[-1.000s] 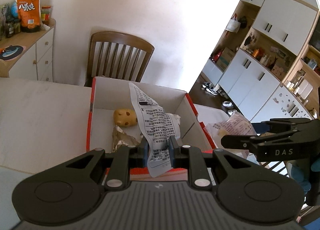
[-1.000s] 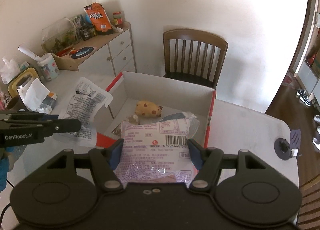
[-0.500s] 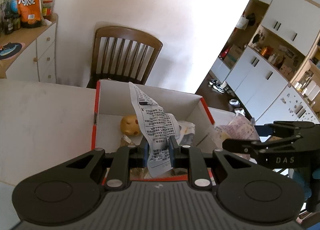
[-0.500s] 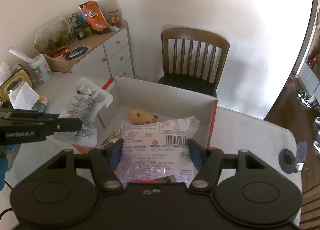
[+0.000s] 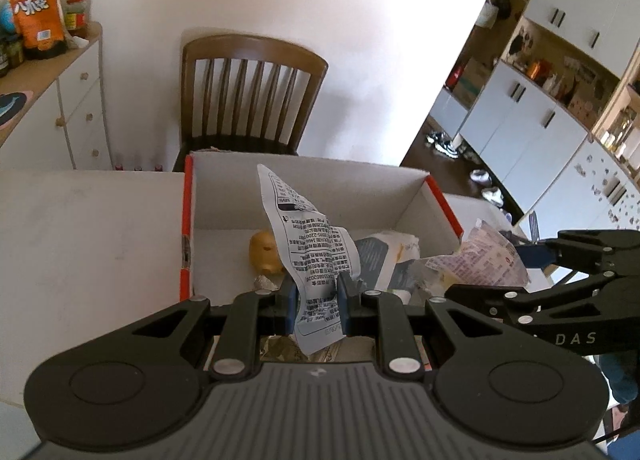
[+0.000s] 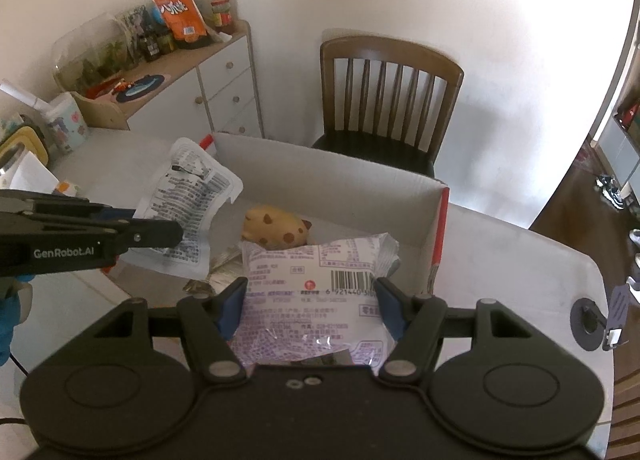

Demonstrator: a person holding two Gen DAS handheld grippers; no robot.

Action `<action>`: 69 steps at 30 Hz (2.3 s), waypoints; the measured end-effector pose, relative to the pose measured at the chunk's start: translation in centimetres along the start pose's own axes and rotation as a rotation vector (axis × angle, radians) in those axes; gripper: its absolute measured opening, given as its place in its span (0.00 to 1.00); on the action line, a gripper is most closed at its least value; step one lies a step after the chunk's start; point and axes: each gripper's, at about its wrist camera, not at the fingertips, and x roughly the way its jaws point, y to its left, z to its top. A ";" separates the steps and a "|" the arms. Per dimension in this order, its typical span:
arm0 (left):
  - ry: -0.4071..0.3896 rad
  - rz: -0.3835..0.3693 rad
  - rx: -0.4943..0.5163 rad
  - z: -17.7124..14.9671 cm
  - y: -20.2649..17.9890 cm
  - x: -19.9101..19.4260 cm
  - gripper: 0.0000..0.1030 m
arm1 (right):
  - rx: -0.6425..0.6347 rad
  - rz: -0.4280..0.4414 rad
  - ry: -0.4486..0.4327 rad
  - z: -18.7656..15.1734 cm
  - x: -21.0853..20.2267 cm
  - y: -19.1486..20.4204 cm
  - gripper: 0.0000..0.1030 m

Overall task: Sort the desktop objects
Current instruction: 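Bring both held packets over the open red box, then lower both packets into the box and open both tools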

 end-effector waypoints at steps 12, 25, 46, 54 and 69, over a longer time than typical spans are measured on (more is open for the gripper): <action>0.076 -0.003 0.031 -0.4 0.2 3.1 0.18 | -0.019 -0.021 0.014 0.3 3.1 0.2 0.65; 0.139 0.011 0.041 -0.6 0.6 5.1 0.18 | -0.046 -0.051 0.065 0.1 6.5 0.1 0.65; 0.231 0.054 0.064 -1.1 0.6 7.1 0.19 | -0.056 -0.042 0.138 -1.9 8.2 0.0 0.67; 0.202 0.071 0.057 -0.9 0.5 6.2 0.22 | -0.049 -0.049 0.119 -1.7 7.5 -0.1 0.74; 0.166 0.057 0.072 -0.6 -0.5 3.2 0.22 | -0.043 -0.056 0.067 -0.9 4.1 -0.5 0.75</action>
